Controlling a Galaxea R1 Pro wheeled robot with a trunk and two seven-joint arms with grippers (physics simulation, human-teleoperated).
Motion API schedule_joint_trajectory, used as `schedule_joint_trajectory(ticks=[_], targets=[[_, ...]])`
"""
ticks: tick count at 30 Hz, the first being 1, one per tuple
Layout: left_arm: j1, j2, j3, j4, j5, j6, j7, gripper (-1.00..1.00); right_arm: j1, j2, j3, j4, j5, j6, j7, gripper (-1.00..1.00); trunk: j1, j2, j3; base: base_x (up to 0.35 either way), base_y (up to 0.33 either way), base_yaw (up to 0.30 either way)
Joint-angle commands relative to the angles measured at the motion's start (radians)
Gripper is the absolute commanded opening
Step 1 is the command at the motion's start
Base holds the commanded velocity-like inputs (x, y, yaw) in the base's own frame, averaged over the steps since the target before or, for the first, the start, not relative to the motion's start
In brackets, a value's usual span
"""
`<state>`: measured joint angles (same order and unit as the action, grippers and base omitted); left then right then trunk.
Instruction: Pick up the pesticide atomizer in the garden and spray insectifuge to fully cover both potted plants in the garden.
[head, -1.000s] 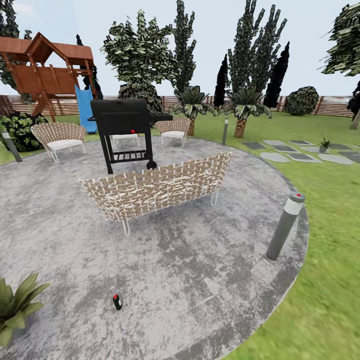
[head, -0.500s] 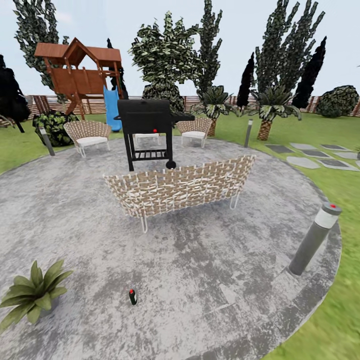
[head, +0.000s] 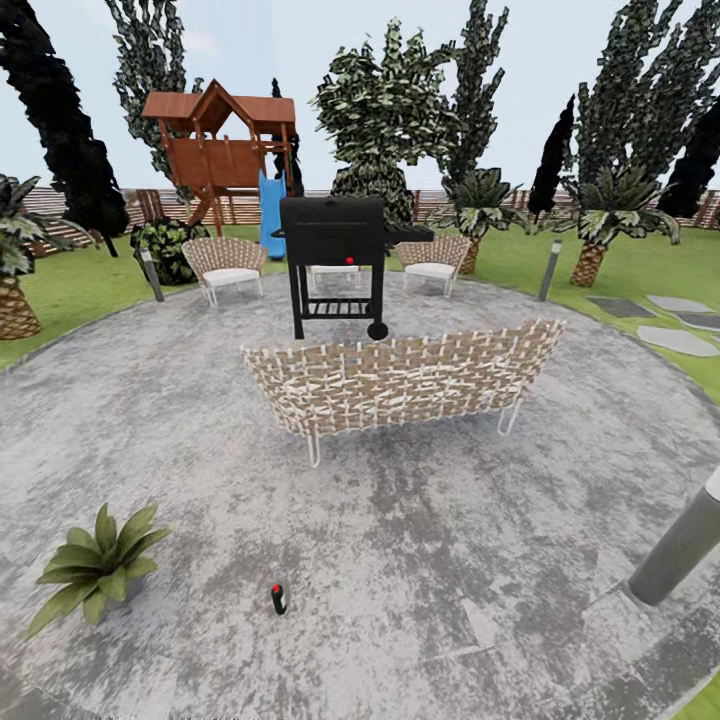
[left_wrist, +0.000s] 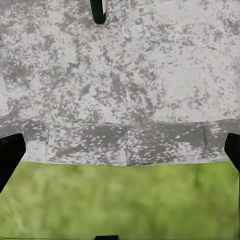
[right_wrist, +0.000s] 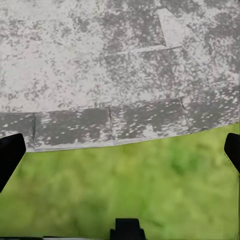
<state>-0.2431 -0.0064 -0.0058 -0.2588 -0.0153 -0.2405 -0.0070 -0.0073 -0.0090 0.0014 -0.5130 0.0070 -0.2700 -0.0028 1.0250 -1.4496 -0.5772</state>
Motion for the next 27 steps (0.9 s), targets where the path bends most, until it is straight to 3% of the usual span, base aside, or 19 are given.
schedule_joint_trajectory(ticks=[1, 8, 15, 17, 22, 27], targets=[[-0.001, 0.000, 0.000, 0.001, -0.002, -0.003, -0.001, 1.00, 0.000, 0.000, 0.000, 0.001, 0.001, -0.003, 0.000, 1.00, 0.000, 0.000, -0.001, 0.037, -0.261, 0.274], [-0.001, 0.000, 0.000, 0.000, -0.002, -0.004, -0.001, 1.00, 0.000, 0.000, -0.001, -0.002, 0.000, -0.003, 0.000, 1.00, 0.000, 0.000, -0.004, -0.031, -0.159, 0.248], [-0.016, -0.004, -0.001, -0.032, -0.003, 0.001, 0.006, 1.00, -0.001, -0.009, -0.003, -0.049, 0.001, -0.006, 0.003, 1.00, 0.000, 0.000, -0.004, -0.005, -0.011, 0.035], [-0.075, -0.003, -0.003, -0.086, -0.002, 0.011, 0.004, 1.00, -0.002, -0.018, -0.003, -0.190, 0.002, -0.002, 0.006, 1.00, 0.000, 0.000, -0.004, 0.000, -0.001, 0.003], [-0.308, -0.014, 0.000, -0.114, 0.006, 0.071, -0.001, 1.00, -0.010, -0.028, -0.006, -0.456, -0.002, 0.019, 0.008, 1.00, 0.000, 0.000, -0.004, 0.000, 0.000, 0.000], [-0.454, -0.045, -0.004, -0.118, 0.081, 0.142, -0.002, 1.00, -0.042, -0.031, -0.008, -0.632, -0.006, 0.077, 0.008, 1.00, 0.000, 0.000, -0.004, 0.000, 0.000, 0.000]])
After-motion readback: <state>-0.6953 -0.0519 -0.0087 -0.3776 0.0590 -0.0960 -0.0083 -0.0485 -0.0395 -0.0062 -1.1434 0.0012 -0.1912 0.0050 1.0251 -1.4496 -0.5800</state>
